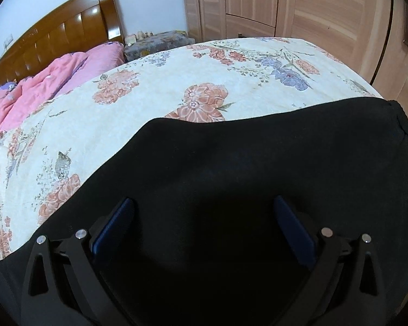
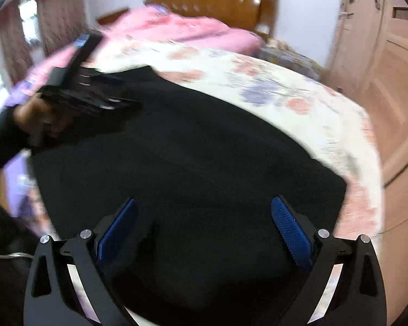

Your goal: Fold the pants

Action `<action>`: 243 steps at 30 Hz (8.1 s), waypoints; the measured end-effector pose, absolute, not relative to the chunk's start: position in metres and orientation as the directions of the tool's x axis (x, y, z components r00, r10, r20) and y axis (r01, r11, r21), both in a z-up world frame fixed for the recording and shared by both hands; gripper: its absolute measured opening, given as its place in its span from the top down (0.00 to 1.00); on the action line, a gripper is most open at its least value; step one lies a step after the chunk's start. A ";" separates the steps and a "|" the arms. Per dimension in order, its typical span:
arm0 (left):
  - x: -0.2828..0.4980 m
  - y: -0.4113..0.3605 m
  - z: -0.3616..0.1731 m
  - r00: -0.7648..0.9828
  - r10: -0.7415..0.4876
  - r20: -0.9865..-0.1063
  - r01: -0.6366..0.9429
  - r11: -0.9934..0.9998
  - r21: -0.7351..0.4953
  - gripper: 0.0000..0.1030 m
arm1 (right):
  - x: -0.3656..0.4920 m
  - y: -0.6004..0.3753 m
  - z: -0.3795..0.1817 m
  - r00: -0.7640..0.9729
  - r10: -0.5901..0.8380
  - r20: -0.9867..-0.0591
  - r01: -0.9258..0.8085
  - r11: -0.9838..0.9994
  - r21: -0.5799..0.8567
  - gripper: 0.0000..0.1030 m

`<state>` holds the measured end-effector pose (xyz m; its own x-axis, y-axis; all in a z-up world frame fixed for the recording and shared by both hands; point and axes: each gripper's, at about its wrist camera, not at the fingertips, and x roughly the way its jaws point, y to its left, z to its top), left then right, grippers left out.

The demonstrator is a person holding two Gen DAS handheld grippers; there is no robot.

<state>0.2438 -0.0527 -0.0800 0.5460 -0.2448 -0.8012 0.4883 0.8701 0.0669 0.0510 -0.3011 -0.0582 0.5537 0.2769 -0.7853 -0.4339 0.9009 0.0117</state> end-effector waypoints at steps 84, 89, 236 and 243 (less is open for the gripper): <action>0.207 0.362 -0.059 0.620 0.246 -0.745 -0.336 0.941 0.032 0.03 | 0.171 -0.010 -0.104 0.446 0.338 -0.829 -0.610 0.792 -0.005 0.04; 0.182 0.393 -0.081 0.591 0.211 -0.779 -0.408 0.911 -0.063 0.03 | 0.172 -0.010 -0.104 0.445 0.339 -0.829 -0.610 0.793 -0.003 0.04; 0.081 0.558 -0.097 0.877 -0.279 -0.390 -0.216 0.497 -0.841 0.17 | 0.136 0.303 -0.090 0.020 0.716 -0.698 -0.850 0.380 0.366 0.69; 0.087 0.553 -0.098 0.874 -0.264 -0.409 -0.229 0.519 -0.823 0.86 | 0.125 0.302 -0.082 0.049 0.717 -0.696 -0.870 0.373 0.324 0.53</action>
